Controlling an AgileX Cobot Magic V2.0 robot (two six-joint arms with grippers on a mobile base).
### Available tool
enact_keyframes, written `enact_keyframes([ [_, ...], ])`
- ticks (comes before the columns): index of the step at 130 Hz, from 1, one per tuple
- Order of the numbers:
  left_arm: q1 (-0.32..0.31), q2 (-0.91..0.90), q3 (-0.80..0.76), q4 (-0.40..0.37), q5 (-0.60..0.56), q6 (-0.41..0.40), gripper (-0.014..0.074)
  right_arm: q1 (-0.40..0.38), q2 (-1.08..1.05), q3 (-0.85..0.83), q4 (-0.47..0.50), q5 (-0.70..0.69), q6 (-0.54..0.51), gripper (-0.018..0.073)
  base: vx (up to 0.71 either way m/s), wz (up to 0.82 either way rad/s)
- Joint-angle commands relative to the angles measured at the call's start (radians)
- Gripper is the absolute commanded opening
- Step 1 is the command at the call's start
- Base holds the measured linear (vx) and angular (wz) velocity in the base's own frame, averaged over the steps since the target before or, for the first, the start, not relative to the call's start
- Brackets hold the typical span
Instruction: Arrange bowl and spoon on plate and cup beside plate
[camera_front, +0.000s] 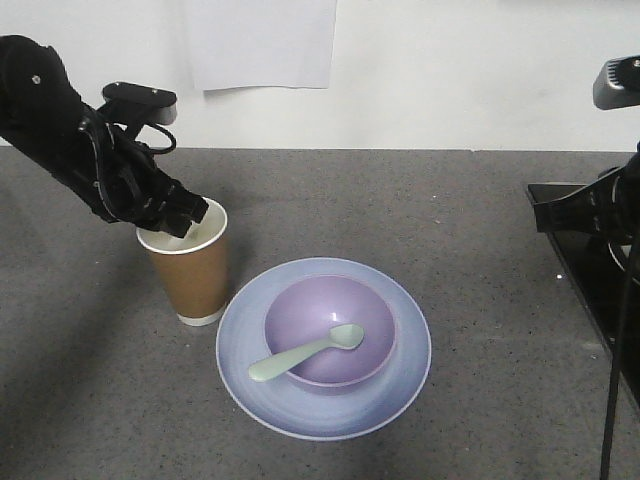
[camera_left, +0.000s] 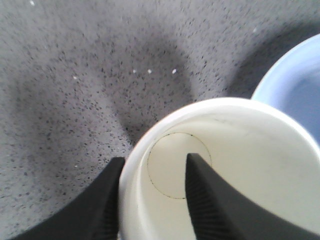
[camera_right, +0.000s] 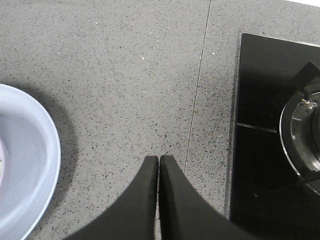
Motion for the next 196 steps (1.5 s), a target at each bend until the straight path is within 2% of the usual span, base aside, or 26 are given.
enact_keyframes([
  [1,-0.005,-0.089,-0.028,-0.018,-0.035,-0.009,0.0321,-0.006,-0.022,-0.027,-0.019,-0.056,0.002,-0.0005,0.0,0.0],
  [24,-0.004,-0.141,-0.028,0.018,-0.041,-0.016,0.0316,-0.006,-0.022,-0.027,-0.019,-0.056,0.002,-0.0005,0.0,0.0],
  [39,-0.004,-0.166,-0.028,0.125,-0.067,-0.117,0.0283,-0.006,-0.022,-0.027,-0.019,-0.057,0.002,-0.0005,0.0,0.0],
  [54,-0.004,-0.188,-0.028,0.246,-0.084,-0.185,0.0183,-0.006,-0.022,-0.027,-0.019,-0.057,0.002,-0.0005,0.0,0.0],
  [68,-0.001,-0.207,-0.027,0.296,-0.086,-0.193,0.004,-0.006,-0.022,-0.027,-0.019,-0.057,0.002,-0.0005,0.0,0.0],
  [73,0.008,-0.214,-0.027,0.296,-0.086,-0.193,-0.001,-0.006,-0.022,-0.027,-0.019,-0.057,0.002,-0.0005,0.0,0.0],
  [109,0.085,-0.231,-0.027,0.267,-0.103,-0.195,-0.0008,-0.006,-0.022,-0.027,-0.019,-0.057,0.002,-0.0004,0.0,0.0],
  [143,0.084,-0.236,-0.027,0.269,-0.049,-0.209,-0.0008,-0.006,-0.022,-0.027,-0.019,-0.057,0.002,-0.0004,0.0,0.0],
  [196,0.084,-0.236,-0.027,0.269,-0.048,-0.209,-0.0008,-0.006,-0.022,-0.027,-0.019,-0.057,0.002,-0.0004,0.0,0.0],
])
